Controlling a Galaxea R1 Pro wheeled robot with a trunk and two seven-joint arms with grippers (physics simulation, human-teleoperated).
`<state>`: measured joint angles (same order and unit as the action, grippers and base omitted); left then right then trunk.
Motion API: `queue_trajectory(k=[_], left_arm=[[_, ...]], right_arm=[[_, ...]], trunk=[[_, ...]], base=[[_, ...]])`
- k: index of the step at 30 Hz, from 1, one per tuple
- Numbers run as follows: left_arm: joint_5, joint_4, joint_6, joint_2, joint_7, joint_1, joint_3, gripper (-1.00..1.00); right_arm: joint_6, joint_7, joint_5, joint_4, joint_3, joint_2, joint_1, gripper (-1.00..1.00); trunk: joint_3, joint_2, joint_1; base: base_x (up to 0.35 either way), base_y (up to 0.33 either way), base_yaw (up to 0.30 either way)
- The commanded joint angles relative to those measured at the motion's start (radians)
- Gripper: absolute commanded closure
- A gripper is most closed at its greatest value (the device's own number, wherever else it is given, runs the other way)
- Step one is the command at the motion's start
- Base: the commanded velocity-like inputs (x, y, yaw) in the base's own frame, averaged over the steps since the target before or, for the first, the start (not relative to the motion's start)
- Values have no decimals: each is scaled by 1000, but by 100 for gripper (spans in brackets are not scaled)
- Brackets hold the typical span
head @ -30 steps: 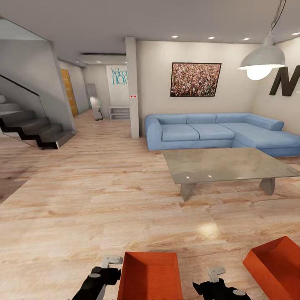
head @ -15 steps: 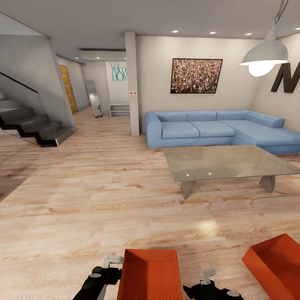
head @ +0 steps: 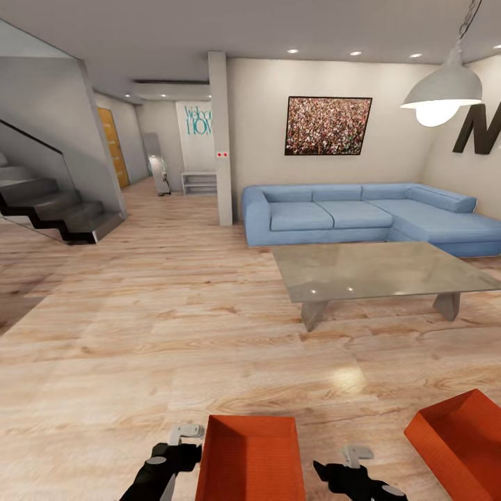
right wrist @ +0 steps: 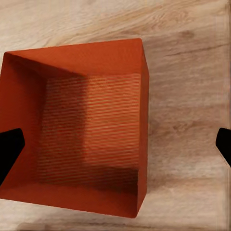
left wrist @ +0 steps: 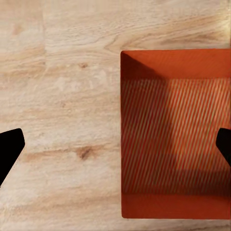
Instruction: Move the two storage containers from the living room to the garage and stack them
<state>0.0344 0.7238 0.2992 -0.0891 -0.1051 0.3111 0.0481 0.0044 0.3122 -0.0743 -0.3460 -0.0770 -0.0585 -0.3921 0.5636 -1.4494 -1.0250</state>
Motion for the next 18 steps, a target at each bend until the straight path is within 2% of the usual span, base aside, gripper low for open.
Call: queue_trajectory(k=[1,8,18], left_arm=[[0,0,-4,-1,-4,0,1,-100],[-63,-3,-22,1,-4,0,-2,-100],[-74,-3,-23,0,-2,0,-2,-100]], right_arm=[[0,4,-9,1,-4,0,-1,-100],[0,0,-9,1,1,0,-1,-100],[0,-1,-8,1,2,0,-1,-100]], trunk=[[1,-1,0],[1,-1,0],[1,-1,0]], base=[[0,0,0],[0,45,0],[0,37,0]])
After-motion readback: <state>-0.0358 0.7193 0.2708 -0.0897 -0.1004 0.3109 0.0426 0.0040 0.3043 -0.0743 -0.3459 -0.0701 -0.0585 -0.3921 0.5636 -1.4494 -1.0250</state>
